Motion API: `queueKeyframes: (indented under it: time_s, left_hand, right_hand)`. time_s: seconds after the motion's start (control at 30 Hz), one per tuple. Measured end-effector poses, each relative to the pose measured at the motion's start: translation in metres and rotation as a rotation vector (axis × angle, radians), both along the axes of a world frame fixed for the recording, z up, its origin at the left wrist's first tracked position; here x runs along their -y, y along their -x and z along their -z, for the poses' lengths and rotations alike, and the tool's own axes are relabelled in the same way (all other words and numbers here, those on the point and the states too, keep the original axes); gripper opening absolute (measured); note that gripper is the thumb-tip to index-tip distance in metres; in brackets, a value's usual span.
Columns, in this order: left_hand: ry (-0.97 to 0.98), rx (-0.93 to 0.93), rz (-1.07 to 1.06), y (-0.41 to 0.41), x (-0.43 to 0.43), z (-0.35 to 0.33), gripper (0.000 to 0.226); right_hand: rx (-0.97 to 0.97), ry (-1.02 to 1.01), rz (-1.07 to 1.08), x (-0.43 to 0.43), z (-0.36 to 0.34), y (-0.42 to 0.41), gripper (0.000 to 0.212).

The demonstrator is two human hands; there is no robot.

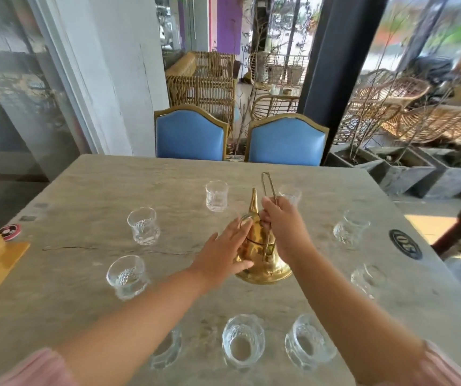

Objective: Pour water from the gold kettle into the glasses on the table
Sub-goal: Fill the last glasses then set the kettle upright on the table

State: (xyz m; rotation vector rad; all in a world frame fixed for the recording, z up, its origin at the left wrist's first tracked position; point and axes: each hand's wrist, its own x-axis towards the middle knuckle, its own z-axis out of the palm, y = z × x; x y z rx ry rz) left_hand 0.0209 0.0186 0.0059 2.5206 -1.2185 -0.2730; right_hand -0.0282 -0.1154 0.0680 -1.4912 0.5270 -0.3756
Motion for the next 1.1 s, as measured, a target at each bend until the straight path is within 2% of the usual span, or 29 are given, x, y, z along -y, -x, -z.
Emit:
queueKeyframes:
  time_s: [0.17,0.33,0.63,0.9,1.1]
  left_hand:
    - [-0.096,-0.076,0.006,0.006,0.016,0.018,0.083]
    - [-0.192,-0.055,0.003,0.014,0.025,0.026,0.075]
    - [-0.125,-0.095,0.023,0.013,0.027,0.044,0.063]
    - [-0.217,-0.103,0.066,0.009,0.027,0.043,0.064]
    - [-0.289,-0.072,0.063,0.011,0.028,0.038,0.064]
  right_hand:
    - [0.020,0.022,0.086,0.001,0.029,0.012,0.022]
    - [0.022,0.007,0.117,0.004,0.049,0.019,0.018]
    - [0.031,-0.008,0.115,0.006,0.064,0.023,0.017]
    - [-0.001,-0.018,0.067,0.012,0.067,0.018,0.020]
    - [0.007,0.094,0.098,0.012,0.071,0.018,0.023]
